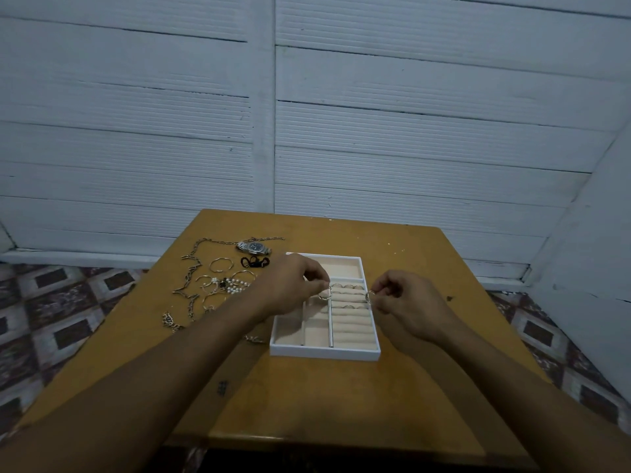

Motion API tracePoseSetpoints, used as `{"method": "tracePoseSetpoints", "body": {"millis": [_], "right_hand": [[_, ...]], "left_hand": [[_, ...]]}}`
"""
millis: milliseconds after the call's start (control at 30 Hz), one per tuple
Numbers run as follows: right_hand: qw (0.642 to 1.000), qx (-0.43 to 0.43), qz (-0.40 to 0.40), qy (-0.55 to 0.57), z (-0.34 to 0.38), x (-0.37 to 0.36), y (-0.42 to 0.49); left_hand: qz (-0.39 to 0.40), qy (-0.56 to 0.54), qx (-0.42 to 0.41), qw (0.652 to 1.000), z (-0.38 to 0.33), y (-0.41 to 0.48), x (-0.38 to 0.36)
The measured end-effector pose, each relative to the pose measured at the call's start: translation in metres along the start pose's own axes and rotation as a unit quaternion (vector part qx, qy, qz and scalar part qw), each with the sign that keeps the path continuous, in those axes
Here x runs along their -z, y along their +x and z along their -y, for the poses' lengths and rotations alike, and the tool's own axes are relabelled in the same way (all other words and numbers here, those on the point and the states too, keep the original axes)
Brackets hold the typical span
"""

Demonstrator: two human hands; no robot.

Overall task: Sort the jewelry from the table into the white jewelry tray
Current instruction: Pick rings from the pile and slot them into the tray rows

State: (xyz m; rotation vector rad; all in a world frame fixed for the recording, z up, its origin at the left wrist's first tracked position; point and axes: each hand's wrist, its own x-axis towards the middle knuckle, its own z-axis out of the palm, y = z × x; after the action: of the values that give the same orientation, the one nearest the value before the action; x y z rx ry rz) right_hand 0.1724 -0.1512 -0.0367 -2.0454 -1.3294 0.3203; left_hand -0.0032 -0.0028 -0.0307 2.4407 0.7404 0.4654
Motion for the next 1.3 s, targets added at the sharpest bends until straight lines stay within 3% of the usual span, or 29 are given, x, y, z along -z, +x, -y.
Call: {"method": "tracePoseSetpoints", "body": {"millis": [733,1300], "right_hand": [[1.000,0.003,0.005,-0.011,-0.009,0.003,-0.011],[1.000,0.008,0.003,-0.026,-0.012,-0.002,-0.006]], "left_hand": [[0.009,0.118,-0.060,0.991,-0.014,-0.002,-0.036],[0.019,0.137,-0.060,0.989,-0.010,-0.001,-0.041]]}}
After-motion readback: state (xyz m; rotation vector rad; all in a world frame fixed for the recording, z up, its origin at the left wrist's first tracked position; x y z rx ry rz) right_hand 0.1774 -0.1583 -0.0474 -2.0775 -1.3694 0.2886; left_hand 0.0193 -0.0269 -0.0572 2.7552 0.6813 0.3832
